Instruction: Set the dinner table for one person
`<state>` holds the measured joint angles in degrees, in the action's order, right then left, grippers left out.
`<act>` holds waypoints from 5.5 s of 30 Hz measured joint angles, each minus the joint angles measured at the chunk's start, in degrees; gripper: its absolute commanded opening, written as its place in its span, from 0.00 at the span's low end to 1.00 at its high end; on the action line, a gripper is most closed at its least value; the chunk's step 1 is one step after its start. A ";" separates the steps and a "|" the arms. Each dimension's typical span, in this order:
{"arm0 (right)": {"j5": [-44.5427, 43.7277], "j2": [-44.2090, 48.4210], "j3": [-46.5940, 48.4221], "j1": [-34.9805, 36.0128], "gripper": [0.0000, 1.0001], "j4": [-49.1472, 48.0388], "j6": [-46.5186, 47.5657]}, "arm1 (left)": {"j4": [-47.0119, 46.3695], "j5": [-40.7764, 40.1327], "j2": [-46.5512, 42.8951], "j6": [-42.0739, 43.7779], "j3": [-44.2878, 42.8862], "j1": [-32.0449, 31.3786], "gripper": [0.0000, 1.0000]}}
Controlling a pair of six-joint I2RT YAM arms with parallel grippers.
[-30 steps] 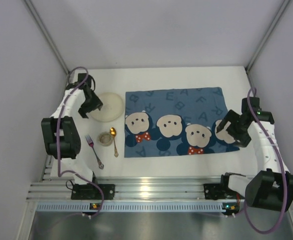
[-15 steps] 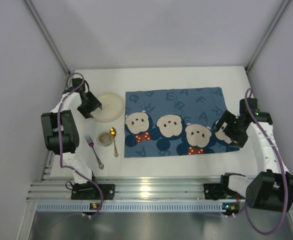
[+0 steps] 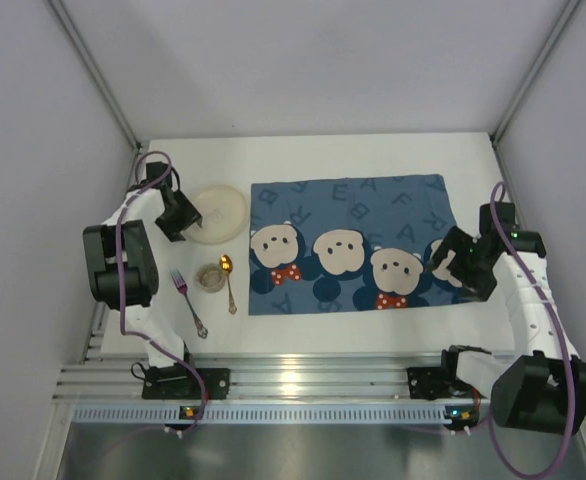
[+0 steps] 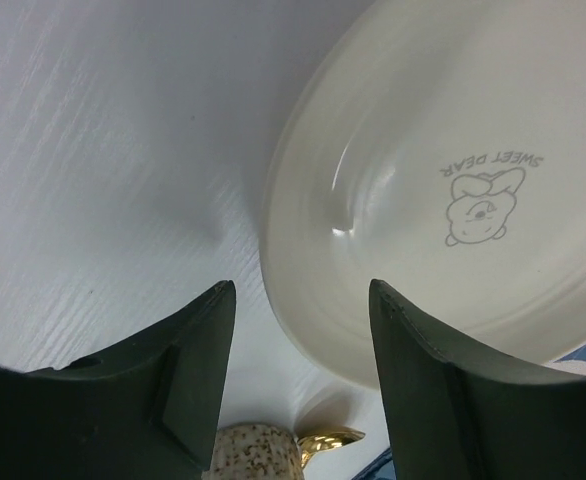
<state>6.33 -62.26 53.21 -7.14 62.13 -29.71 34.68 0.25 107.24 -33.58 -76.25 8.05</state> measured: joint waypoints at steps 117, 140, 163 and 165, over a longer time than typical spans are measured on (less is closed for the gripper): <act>-0.61 9.38 1.88 11.91 1.00 3.21 1.16 | 9.70 -4.09 -24.24 -4.83 26.69 -6.38 0.29; 11.74 -0.70 19.23 19.96 1.00 -0.76 1.27 | 14.62 -8.87 -18.53 -4.11 -3.67 -25.38 0.00; 5.55 -23.87 31.21 29.99 0.73 -3.17 -0.31 | 22.49 -8.57 6.40 -8.76 -38.12 -54.14 0.00; 4.42 -25.31 31.23 30.01 0.66 -3.48 -0.33 | 22.77 -8.20 6.40 -9.03 -38.03 -54.40 0.00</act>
<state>10.74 -87.57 84.44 22.87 58.65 -30.04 57.45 -7.94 113.65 -42.61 -114.28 -46.35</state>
